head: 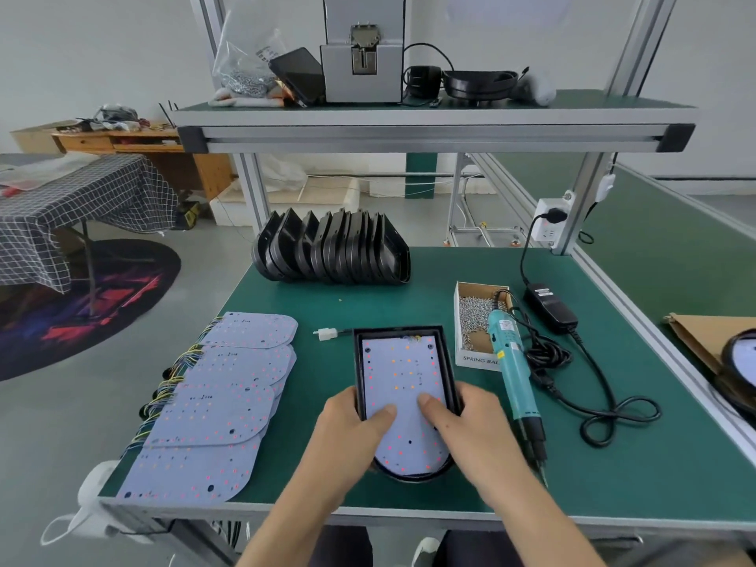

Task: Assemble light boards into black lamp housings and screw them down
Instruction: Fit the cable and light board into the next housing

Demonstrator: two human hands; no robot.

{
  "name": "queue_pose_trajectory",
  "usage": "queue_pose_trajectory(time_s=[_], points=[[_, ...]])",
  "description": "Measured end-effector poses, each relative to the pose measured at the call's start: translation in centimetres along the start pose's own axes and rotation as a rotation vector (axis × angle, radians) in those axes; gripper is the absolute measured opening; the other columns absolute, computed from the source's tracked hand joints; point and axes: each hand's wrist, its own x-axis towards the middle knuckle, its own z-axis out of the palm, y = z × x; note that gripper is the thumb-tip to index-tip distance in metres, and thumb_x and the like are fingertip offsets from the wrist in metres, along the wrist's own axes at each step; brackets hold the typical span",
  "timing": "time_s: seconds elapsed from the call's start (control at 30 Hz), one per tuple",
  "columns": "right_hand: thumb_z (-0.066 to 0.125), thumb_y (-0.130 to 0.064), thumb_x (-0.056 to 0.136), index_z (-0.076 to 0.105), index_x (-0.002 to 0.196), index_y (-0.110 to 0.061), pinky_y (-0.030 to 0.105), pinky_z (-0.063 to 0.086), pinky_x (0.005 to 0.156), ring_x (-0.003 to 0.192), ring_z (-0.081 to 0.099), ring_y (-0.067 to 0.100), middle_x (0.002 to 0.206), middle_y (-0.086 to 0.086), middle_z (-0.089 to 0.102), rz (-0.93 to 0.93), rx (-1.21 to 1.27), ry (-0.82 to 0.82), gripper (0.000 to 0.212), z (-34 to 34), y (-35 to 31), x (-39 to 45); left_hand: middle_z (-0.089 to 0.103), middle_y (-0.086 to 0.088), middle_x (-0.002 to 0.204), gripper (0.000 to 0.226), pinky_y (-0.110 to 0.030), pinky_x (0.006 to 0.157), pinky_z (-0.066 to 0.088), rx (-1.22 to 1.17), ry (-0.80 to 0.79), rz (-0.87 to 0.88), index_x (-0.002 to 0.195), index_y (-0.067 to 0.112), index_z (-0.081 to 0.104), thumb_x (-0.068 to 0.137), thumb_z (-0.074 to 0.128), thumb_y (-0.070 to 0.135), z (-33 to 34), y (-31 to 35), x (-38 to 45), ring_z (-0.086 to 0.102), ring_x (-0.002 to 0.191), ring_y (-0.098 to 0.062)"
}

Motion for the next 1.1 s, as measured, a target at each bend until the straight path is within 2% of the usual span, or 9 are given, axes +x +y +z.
queue_pose_trajectory(time_s=[0.07,0.2,0.3,0.43,0.6,0.8,0.9,1.0,1.1], points=[[0.073,-0.024,0.091,0.07,0.08,-0.02,0.034,0.056,0.076,0.079,0.07,0.018,0.077,-0.008,0.074,0.021,-0.105,0.01,0.013,0.5,1.2,0.0,0.08,0.014,0.09,0.008,-0.04,0.079,0.063,0.029,0.002,-0.074,0.098,0.023,0.076,0.093,0.07,0.021,1.0,-1.4,0.9,0.076,0.085,-0.012],[0.067,-0.034,0.095,0.057,0.082,-0.018,0.037,0.045,0.072,0.083,0.061,0.023,0.083,-0.004,0.065,-0.024,-0.289,0.068,0.022,1.1,2.2,0.0,0.078,0.004,0.077,0.009,-0.03,0.048,0.053,0.006,-0.014,-0.149,0.089,0.017,0.076,0.09,0.071,0.024,1.7,-2.6,2.0,0.072,0.063,-0.017],[0.06,-0.044,0.098,0.05,0.086,-0.019,0.038,0.043,0.07,0.083,0.058,0.026,0.084,-0.003,0.06,-0.035,-0.456,0.097,0.03,1.1,2.4,0.0,0.076,-0.007,0.077,0.022,-0.028,0.047,0.053,0.066,-0.049,-0.181,0.087,0.012,0.074,0.08,0.068,0.031,1.6,-1.9,2.8,0.066,0.055,-0.018],[0.05,-0.053,0.101,0.053,0.107,-0.022,0.035,0.046,0.075,0.101,0.06,0.024,0.1,-0.005,0.052,-0.072,-0.691,0.121,0.031,1.4,2.7,-0.3,0.074,-0.018,0.076,0.045,-0.027,0.046,0.053,0.268,-0.179,-0.236,0.103,-0.001,0.062,0.082,0.059,0.039,1.0,-0.9,3.5,0.071,0.048,-0.03],[0.038,-0.061,0.103,0.049,0.118,-0.028,0.04,0.035,0.079,0.109,0.059,0.021,0.11,-0.008,0.062,-0.034,-0.924,0.125,0.038,1.5,2.5,-0.1,0.074,-0.014,0.063,0.036,-0.018,0.039,0.036,0.41,-0.278,-0.228,0.091,0.004,0.057,0.084,0.057,0.04,0.5,-0.5,4.3,0.061,0.039,-0.022],[0.036,-0.063,0.103,0.045,0.112,-0.031,0.04,0.027,0.08,0.105,0.059,0.02,0.108,-0.011,0.063,0.019,-0.936,0.128,0.035,1.9,2.9,-0.1,0.073,-0.014,0.062,0.031,-0.015,0.036,0.032,0.419,-0.251,-0.185,0.082,0.009,0.052,0.086,0.059,0.039,0.6,-0.5,4.3,0.054,0.033,-0.019],[0.045,-0.064,0.1,0.056,0.123,-0.027,0.04,0.035,0.086,0.111,0.054,0.024,0.113,-0.005,0.056,-0.01,-0.89,0.128,0.045,1.3,3.1,0.1,0.073,-0.011,0.06,0.032,-0.015,0.037,0.033,0.426,-0.265,-0.183,0.085,0.008,0.055,0.086,0.059,0.039,0.5,-0.4,4.2,0.054,0.034,-0.02],[0.065,-0.051,0.095,0.068,0.123,-0.016,0.044,0.046,0.094,0.107,0.053,0.031,0.111,0.006,0.058,-0.132,-0.607,0.343,0.044,-1.1,2.7,0.5,0.073,-0.006,0.06,0.041,-0.017,0.038,0.035,0.376,-0.244,-0.186,0.089,0.004,0.061,0.081,0.063,0.044,0.4,-0.5,4.2,0.058,0.038,-0.023],[0.07,-0.048,0.092,0.063,0.116,-0.011,0.045,0.05,0.078,0.092,0.05,0.032,0.102,0.011,0.056,-0.111,-0.735,0.537,0.045,-4.4,2.1,1.9,0.071,-0.002,0.063,0.053,-0.022,0.04,0.037,0.286,-0.209,-0.216,0.095,0.004,0.065,0.077,0.069,0.054,0.2,-0.7,4.1,0.063,0.044,-0.024]])
